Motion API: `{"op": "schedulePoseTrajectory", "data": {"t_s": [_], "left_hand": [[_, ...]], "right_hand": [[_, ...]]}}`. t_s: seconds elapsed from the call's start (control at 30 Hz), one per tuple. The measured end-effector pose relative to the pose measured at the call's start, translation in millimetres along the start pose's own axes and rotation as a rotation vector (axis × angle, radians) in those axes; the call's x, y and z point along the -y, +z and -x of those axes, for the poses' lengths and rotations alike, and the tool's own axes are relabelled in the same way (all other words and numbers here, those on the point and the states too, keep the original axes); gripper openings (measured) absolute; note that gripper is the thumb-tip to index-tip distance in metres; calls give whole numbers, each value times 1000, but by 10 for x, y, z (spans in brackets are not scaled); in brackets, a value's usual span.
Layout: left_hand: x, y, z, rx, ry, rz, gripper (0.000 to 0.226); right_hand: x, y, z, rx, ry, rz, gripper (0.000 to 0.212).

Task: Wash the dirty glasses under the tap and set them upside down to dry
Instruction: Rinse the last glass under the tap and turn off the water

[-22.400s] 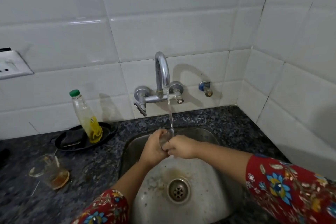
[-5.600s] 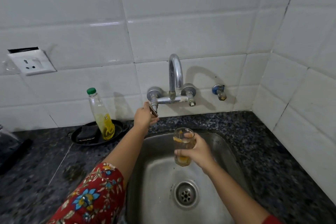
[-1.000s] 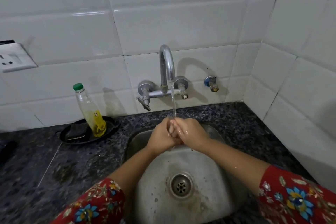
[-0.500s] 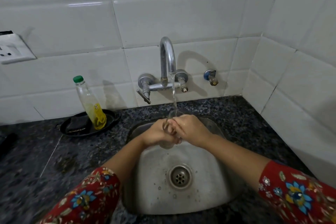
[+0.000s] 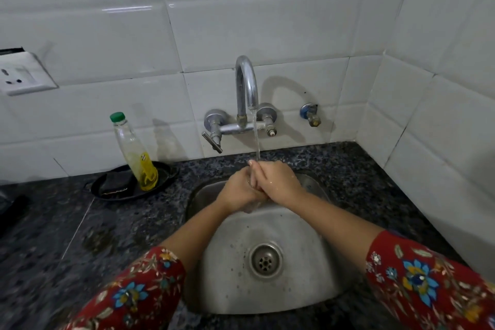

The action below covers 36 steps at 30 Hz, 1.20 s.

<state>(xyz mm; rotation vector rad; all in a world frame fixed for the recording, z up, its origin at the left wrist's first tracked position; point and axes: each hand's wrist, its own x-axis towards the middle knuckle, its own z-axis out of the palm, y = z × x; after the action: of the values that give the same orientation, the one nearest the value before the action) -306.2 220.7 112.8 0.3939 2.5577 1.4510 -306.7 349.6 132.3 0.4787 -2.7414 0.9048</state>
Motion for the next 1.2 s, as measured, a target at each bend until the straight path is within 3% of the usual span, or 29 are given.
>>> {"op": "schedulePoseTrajectory", "data": {"t_s": [0.07,0.1,0.2,0.27,0.33,0.4,0.43,0.53,0.6,0.67,0.77,0.83,0.93,1.0,1.1,1.2], "left_hand": [[49,76,35,-165,-1,-143,56],[68,54,34,-161,41,-111,56],[65,-164,-1,117,149,29,32],[9,-184,14,183,164,18,22],[24,-37,48,41,103,-23,30],[21,105,108,-184,46,-236,40],[44,127,125,-246,51,-264,38],[72,-62,76,-63,89,1,40],[86,-170,25,82,133,109,43],[93,-111,39,74,153,133,43],[63,32,99,-91,25,19,63],[-1,17,165,-132,-32,-276,76],[-128,-80,240,-3,-106,-790,73],[-184,-121,275,132,-159,-1016,71],[-230,-141,294,325,-253,-1263,68],[-201,-124,233,465,-354,-1314,62]], "right_hand": [[42,33,-75,22,135,-12,62],[23,30,-68,22,84,26,63],[-22,-76,110,77,-179,47,63],[-11,-78,192,30,-222,36,64],[69,6,132,-28,-75,85,65],[158,71,43,22,111,116,60],[151,86,40,23,110,102,57],[-9,58,119,11,-68,-93,50],[-101,9,176,98,-187,-150,51],[-79,28,157,93,-195,-100,54],[109,41,20,60,52,-68,59],[164,48,-45,167,291,-209,56],[140,3,28,309,655,-668,40],[67,29,139,402,783,-817,35],[-56,193,247,439,976,-981,38],[-118,323,336,414,1099,-1052,39]]}}
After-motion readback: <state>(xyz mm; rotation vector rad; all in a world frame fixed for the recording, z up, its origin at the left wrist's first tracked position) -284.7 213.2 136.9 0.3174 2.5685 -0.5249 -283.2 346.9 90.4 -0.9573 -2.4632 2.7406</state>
